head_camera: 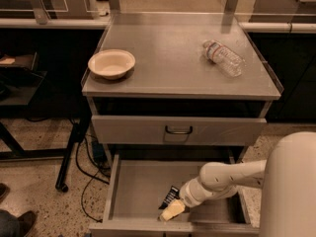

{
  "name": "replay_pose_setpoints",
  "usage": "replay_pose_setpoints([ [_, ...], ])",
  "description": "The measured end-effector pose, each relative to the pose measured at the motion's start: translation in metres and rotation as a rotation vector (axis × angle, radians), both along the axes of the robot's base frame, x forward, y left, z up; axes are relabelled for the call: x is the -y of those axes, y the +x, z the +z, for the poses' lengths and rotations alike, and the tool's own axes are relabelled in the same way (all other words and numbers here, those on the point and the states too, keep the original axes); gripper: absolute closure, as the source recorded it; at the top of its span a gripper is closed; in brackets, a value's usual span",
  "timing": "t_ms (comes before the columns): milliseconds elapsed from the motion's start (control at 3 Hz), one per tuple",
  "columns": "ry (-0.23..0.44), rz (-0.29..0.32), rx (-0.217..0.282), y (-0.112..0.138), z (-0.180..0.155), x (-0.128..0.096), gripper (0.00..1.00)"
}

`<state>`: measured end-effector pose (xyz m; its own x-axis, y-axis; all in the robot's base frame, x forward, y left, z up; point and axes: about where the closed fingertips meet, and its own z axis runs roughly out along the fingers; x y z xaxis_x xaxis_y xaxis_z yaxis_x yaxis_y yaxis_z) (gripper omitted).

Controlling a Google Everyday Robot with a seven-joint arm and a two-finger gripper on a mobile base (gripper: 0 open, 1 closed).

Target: Place rxbar blueberry into middle drawer

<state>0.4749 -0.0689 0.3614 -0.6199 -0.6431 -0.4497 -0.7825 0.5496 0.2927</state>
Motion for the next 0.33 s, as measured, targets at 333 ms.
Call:
replay_pose_setpoints([
  [333,0.0,0.0,0.0,0.0,0.0,0.0,0.0],
])
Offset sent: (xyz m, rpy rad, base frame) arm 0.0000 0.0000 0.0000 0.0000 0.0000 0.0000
